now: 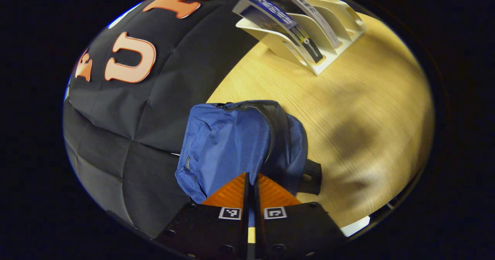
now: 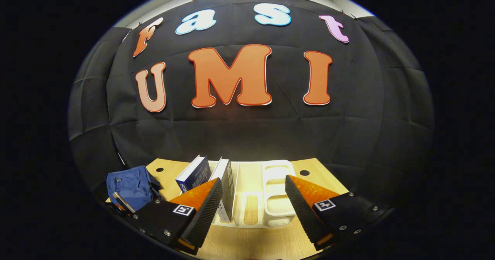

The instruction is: Open the schoolbag, grab two books from the bookshelf and put them into the schoolbag.

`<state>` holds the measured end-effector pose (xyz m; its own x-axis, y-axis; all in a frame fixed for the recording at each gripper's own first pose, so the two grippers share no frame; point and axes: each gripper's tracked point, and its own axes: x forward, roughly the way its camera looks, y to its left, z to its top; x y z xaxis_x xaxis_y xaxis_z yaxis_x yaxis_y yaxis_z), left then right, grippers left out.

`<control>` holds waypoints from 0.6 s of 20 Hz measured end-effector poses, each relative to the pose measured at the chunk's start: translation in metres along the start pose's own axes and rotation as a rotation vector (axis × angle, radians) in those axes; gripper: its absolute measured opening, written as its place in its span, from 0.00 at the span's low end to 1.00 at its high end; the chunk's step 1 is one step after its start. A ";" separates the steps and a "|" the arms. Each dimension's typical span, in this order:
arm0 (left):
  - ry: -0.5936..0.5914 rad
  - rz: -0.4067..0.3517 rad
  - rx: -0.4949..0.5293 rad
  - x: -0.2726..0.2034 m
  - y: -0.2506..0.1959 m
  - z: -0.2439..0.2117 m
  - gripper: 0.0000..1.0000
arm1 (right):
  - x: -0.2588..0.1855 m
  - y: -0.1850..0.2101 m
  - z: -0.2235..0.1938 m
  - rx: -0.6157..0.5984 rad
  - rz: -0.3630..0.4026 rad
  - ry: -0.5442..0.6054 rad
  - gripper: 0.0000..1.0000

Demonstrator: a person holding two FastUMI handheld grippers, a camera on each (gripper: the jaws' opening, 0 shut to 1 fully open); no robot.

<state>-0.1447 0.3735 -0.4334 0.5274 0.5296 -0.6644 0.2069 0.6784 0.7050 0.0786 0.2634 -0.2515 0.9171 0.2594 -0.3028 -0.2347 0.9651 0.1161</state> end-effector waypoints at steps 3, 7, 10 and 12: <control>-0.021 -0.025 -0.080 -0.011 0.031 0.011 0.05 | 0.005 0.021 0.003 -0.005 0.059 0.023 0.97; -0.059 -0.096 -0.201 -0.020 0.065 0.026 0.04 | 0.023 0.055 -0.004 -0.029 0.129 0.111 0.96; -0.086 -0.144 -0.249 -0.023 0.091 0.037 0.04 | 0.036 0.083 -0.006 -0.076 0.179 0.174 0.97; -0.096 -0.171 -0.268 -0.022 0.108 0.044 0.04 | 0.043 0.109 -0.005 -0.078 0.232 0.222 0.97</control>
<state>-0.0980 0.4130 -0.3317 0.5813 0.3551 -0.7321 0.0813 0.8699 0.4865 0.0909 0.3801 -0.2562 0.7456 0.4653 -0.4771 -0.4605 0.8772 0.1360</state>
